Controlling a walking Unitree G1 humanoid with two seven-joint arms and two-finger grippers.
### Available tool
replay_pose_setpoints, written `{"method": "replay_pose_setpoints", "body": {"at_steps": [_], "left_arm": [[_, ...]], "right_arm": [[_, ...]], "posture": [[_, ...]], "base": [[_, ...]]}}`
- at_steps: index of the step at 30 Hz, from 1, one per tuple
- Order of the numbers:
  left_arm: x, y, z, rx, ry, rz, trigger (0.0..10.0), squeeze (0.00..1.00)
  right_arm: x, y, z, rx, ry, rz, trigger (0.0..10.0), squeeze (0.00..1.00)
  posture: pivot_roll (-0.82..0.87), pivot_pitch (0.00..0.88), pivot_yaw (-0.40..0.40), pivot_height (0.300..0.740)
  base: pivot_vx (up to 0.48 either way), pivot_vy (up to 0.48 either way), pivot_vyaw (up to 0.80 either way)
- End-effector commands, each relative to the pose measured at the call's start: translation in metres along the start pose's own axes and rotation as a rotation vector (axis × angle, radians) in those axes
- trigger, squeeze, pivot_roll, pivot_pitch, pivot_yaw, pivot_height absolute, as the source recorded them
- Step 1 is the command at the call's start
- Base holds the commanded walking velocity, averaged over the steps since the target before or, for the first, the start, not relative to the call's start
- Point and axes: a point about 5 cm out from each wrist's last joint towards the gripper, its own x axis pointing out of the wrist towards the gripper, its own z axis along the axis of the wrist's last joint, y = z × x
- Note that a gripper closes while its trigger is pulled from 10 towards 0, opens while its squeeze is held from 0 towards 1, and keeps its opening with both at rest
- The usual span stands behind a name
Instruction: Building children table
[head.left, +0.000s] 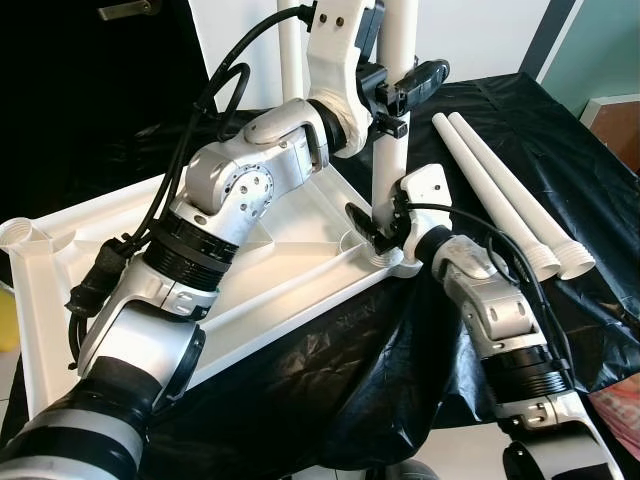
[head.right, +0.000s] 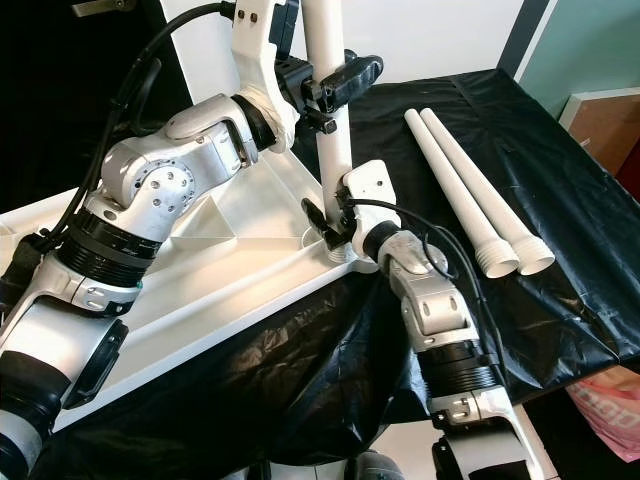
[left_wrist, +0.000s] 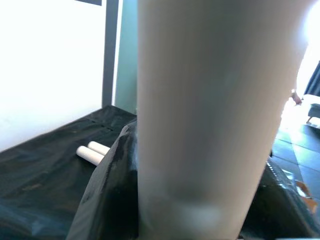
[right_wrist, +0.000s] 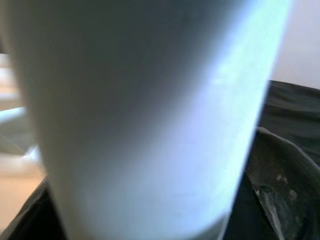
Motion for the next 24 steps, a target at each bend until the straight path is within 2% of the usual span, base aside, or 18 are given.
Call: {"method": "replay_pose_setpoints", "body": {"at_steps": [1, 7, 15, 16, 18, 19, 20, 21, 24], "left_arm": [[0.010, -0.018, 0.010, 0.021, -0.037, -0.084, 10.0, 0.00], [0.019, -0.018, 0.010, 0.046, -0.038, -0.036, 10.0, 0.00], [0.025, -0.022, 0.010, 0.074, -0.037, -0.037, 10.0, 0.00], [0.026, -0.023, 0.010, 0.076, -0.038, -0.041, 10.0, 0.00], [0.026, -0.024, 0.010, 0.076, -0.038, -0.043, 10.0, 0.00], [0.027, -0.025, 0.010, 0.077, -0.039, -0.047, 10.0, 0.00], [0.027, -0.025, 0.010, 0.077, -0.039, -0.047, 10.0, 0.00], [0.027, -0.026, 0.010, 0.079, -0.038, -0.049, 10.0, 0.00], [0.028, -0.026, 0.009, 0.082, -0.038, -0.049, 10.0, 0.00]], "right_arm": [[0.008, 0.007, 0.005, -0.019, -0.025, -0.082, 10.0, 0.00], [0.012, 0.012, 0.008, -0.040, -0.040, -0.170, 10.0, 0.00], [0.014, 0.016, 0.007, -0.074, -0.046, -0.185, 10.0, 0.00], [0.014, 0.017, 0.007, -0.077, -0.049, -0.187, 5.0, 0.00], [0.015, 0.018, 0.007, -0.076, -0.051, -0.191, 5.0, 0.00], [0.015, 0.019, 0.008, -0.073, -0.053, -0.191, 2.9, 0.00], [0.015, 0.019, 0.008, -0.073, -0.053, -0.191, 2.9, 0.00], [0.015, 0.019, 0.007, -0.066, -0.052, -0.192, 0.0, 0.00], [0.014, 0.019, 0.005, -0.061, -0.046, -0.206, 0.0, 0.00]], "posture": [[-0.02, 0.087, 0.029, 0.740], [-0.02, 0.081, 0.029, 0.740], [-0.01, 0.080, 0.024, 0.740], [-0.01, 0.081, 0.024, 0.740], [-0.01, 0.080, 0.025, 0.740], [-0.01, 0.080, 0.026, 0.740], [-0.01, 0.080, 0.026, 0.740], [-0.01, 0.079, 0.027, 0.740], [-0.01, 0.079, 0.030, 0.740]], "base": [[0.000, 0.000, 0.00], [0.000, 0.000, 0.00], [0.000, 0.000, 0.00], [0.000, 0.000, 0.00], [0.000, 0.000, 0.00], [0.000, 0.000, 0.00], [0.000, 0.000, 0.00], [0.000, 0.000, 0.00], [0.000, 0.000, 0.00]]}}
